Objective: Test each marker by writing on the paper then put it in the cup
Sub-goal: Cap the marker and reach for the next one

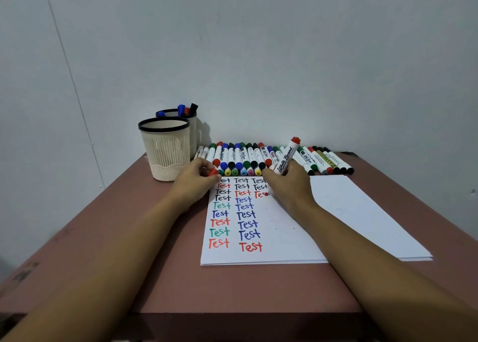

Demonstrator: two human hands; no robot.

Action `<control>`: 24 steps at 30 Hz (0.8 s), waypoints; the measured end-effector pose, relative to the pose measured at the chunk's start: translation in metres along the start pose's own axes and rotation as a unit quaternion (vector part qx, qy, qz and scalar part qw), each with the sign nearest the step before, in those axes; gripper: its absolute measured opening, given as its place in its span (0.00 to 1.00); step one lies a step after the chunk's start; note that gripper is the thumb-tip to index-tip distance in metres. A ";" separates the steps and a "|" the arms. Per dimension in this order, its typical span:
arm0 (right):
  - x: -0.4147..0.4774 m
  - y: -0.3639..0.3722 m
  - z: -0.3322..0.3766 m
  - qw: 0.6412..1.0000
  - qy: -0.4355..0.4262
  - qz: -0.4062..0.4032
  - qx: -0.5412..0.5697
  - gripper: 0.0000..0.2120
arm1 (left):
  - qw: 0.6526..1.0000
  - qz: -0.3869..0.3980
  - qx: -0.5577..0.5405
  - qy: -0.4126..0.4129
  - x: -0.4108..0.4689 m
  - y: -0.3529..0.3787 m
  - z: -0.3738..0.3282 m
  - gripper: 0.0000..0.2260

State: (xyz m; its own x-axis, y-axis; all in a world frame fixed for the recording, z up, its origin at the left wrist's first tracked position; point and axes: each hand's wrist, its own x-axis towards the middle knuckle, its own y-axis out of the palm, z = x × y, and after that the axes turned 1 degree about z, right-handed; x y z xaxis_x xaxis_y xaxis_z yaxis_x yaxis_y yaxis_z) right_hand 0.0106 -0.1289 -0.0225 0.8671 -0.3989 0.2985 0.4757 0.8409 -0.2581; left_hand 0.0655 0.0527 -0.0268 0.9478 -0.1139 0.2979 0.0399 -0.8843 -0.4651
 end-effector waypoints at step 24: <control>-0.003 -0.003 0.002 0.999 0.024 -0.034 0.027 0.13 | 1.000 0.005 0.003 0.002 0.001 0.000 0.002 0.08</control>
State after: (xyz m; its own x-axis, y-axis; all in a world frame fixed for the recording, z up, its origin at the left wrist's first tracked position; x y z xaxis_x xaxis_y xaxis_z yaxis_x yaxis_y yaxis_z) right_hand 0.0068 -0.1292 -0.0206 0.8397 -0.4713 0.2698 0.5260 0.8293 -0.1886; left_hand 0.0670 0.0530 -0.0281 0.9467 -0.1255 0.2966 0.0319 -0.8799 -0.4741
